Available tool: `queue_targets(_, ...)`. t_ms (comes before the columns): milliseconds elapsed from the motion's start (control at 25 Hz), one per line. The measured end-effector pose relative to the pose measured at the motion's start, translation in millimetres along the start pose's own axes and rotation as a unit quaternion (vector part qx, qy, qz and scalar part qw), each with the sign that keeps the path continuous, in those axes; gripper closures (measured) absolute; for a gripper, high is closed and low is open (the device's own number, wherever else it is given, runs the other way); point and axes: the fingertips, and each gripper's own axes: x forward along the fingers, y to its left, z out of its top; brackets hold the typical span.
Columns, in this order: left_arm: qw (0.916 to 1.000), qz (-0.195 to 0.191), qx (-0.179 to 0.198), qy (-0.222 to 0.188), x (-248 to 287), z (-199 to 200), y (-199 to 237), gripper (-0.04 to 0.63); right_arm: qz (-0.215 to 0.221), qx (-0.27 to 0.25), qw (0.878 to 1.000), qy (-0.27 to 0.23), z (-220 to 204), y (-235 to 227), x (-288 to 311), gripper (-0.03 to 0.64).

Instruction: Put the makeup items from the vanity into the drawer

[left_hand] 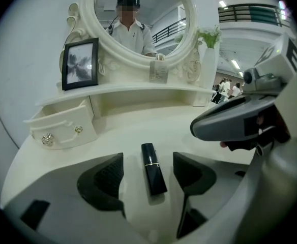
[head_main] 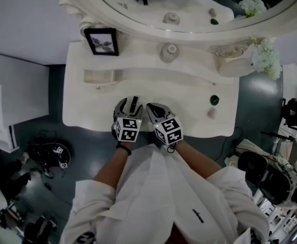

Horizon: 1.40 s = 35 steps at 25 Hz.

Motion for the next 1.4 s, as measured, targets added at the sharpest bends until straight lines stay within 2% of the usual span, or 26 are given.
queue_targets(320,0.9998,0.006,0.013,0.012,6.5,0.8,5.7,0.314,0.006,0.007,1.000,0.006,-2.6,-2.0,10.5,0.598)
queue_targets(600,0.9998,-0.003,0.014,0.015,8.5,-2.0,0.0,0.362,0.007,0.008,1.000,0.003,-0.6,-4.8,7.7,0.598)
queue_targets(800,0.9996,-0.006,0.019,0.018,7.8,-0.5,-8.4,0.474,0.009,0.007,1.000,0.004,-1.5,-5.7,5.1,0.600)
queue_targets(1000,0.9997,-0.004,0.021,0.011,7.5,2.1,-8.7,0.479,0.011,0.002,1.000,0.004,-0.6,-4.2,4.8,0.598)
queue_targets(1400,0.9993,0.000,-0.005,-0.036,-11.7,36.8,4.5,0.482,0.017,-0.011,1.000,0.000,17.5,2.2,17.9,0.598)
